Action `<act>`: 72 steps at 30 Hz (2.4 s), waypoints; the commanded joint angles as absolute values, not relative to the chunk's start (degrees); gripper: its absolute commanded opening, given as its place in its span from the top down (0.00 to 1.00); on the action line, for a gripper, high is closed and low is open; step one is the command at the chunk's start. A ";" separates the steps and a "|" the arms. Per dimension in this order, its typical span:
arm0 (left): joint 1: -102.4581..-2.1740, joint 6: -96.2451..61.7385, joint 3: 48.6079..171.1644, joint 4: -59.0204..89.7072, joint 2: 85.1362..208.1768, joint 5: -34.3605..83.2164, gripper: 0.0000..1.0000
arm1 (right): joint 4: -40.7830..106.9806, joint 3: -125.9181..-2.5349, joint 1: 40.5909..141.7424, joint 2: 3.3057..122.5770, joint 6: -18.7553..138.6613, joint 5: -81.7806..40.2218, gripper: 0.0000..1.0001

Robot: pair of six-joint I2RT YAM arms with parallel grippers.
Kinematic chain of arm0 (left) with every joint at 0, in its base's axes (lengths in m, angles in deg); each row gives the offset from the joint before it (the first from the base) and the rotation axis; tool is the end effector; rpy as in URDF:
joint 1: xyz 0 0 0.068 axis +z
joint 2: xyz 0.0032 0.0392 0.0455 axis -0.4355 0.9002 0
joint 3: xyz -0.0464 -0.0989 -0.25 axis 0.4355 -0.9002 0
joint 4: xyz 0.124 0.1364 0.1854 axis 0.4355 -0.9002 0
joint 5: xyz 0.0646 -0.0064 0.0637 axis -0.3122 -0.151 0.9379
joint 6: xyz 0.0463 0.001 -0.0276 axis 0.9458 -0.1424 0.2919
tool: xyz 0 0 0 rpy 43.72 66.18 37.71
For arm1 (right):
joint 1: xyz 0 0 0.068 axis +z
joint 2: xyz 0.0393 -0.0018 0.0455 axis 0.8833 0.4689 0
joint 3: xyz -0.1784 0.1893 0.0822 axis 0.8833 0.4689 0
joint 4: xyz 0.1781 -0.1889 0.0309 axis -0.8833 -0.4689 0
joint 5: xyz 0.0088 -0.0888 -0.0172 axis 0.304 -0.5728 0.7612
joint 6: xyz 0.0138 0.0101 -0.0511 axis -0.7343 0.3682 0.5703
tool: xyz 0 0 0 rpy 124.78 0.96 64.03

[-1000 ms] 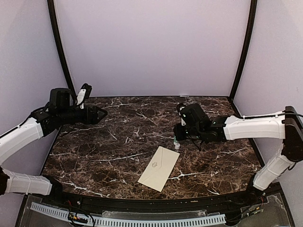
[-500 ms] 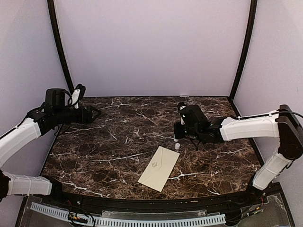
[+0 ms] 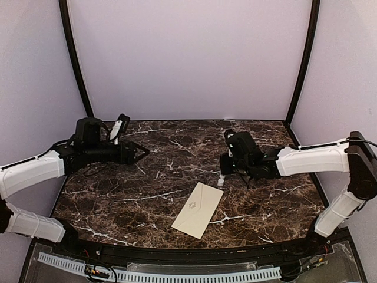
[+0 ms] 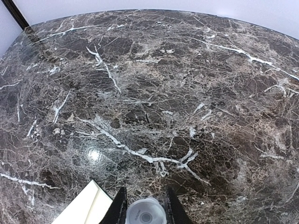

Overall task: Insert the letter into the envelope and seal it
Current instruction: Screw the solid glue.

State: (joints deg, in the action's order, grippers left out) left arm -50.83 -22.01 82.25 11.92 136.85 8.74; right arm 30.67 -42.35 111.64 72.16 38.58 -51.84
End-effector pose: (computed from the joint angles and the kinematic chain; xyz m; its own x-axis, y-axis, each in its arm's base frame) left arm 0.2291 -0.1229 0.2814 -0.5356 -0.0337 -0.8438 0.6001 0.6878 -0.4084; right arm 0.2287 0.2468 0.2119 -0.6001 -0.0365 -0.7991 -0.2459 0.9590 0.1409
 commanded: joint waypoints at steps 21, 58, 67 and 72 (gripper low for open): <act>-71.10 -24.10 98.12 40.02 164.89 -16.14 0.20 | 36.33 -46.12 107.52 60.08 41.72 -3.59 0.84; -73.50 -24.36 93.90 34.48 161.17 -0.05 0.98 | 29.30 -51.62 109.22 63.16 41.75 -18.91 0.39; -69.29 -32.45 84.17 38.20 151.70 11.43 0.98 | 19.71 -46.74 108.83 65.74 34.26 -37.48 0.41; -67.36 -34.23 80.73 38.34 143.84 18.00 0.96 | 16.17 -47.73 109.00 71.88 31.86 -39.24 0.43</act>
State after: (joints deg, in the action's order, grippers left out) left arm -68.38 -31.37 82.82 35.02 150.19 11.17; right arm 20.15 -47.57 108.87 67.66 34.98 -34.73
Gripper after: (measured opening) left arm 0.225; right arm 0.574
